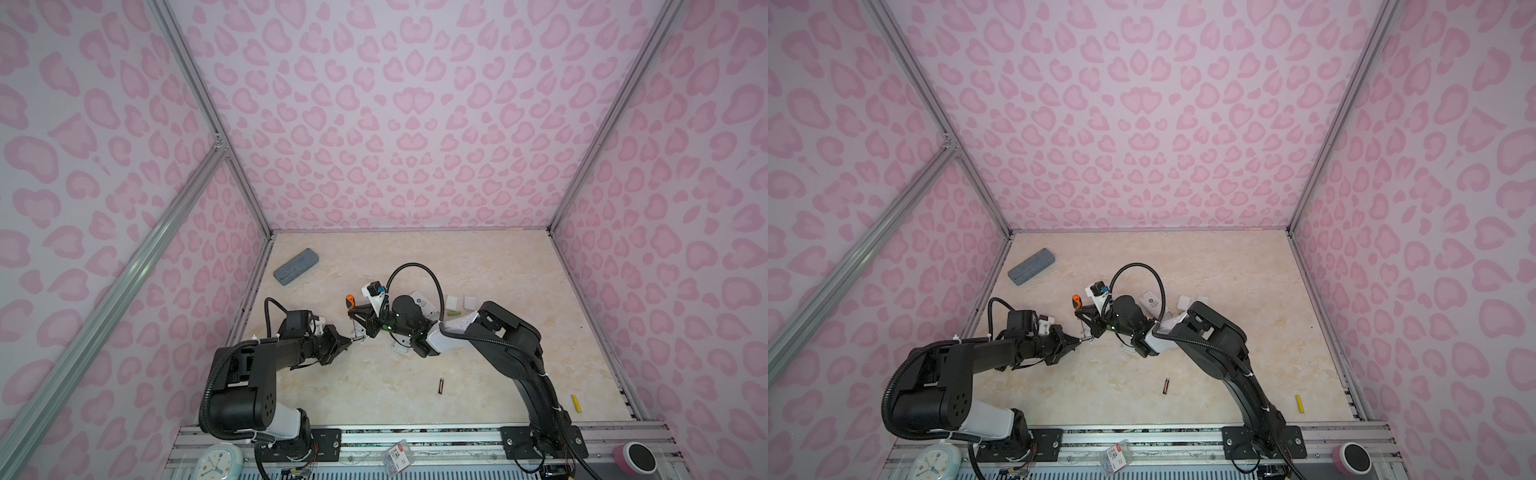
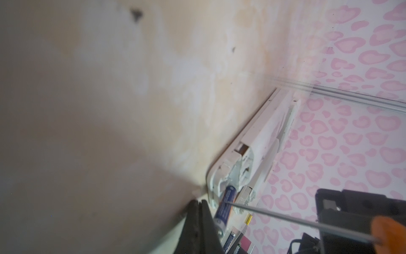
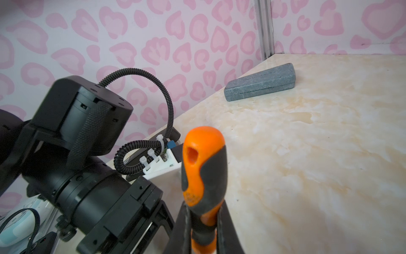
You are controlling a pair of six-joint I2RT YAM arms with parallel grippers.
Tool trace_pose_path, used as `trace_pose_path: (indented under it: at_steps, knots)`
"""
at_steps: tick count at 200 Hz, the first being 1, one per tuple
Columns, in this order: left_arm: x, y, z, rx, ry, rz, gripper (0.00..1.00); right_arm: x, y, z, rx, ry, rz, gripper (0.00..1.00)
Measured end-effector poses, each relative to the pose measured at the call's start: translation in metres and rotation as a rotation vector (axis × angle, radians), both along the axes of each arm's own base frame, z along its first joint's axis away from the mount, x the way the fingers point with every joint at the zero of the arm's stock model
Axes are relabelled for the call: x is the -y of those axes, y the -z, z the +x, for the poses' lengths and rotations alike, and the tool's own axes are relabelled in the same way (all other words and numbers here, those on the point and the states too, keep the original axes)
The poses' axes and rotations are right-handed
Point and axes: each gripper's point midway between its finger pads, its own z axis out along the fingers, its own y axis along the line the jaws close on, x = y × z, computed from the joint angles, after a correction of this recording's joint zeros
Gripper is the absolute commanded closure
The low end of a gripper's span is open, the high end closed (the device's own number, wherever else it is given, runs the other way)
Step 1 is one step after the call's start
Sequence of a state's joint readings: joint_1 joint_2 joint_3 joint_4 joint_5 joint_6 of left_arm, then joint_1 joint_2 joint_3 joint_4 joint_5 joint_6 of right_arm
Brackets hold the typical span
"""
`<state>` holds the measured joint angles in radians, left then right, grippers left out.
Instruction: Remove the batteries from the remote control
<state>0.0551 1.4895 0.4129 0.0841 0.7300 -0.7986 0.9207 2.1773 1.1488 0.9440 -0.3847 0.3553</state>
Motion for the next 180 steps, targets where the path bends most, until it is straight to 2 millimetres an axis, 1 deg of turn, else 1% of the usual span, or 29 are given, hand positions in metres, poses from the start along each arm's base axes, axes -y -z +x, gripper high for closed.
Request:
trace_pose_path:
  at_steps: [35,84,111,139,180]
  knots:
    - [-0.001,-0.001,-0.002,0.001,0.001,0.010,0.96,0.003,0.000,-0.002,-0.012,-0.001,-0.023,1.00]
    - [-0.002,-0.001,-0.007,-0.006,0.003,0.024,0.96,0.005,0.014,0.001,-0.039,0.016,-0.115,1.00]
    - [0.002,0.000,-0.014,-0.009,0.021,0.023,0.96,0.008,0.014,0.001,-0.043,0.030,-0.154,1.00]
    - [0.007,0.001,-0.021,-0.011,0.043,0.005,0.96,0.012,0.012,-0.003,-0.035,0.037,-0.192,1.00]
    - [0.009,0.000,-0.021,-0.003,0.055,0.006,0.96,0.020,0.009,-0.012,-0.017,0.052,-0.236,1.00]
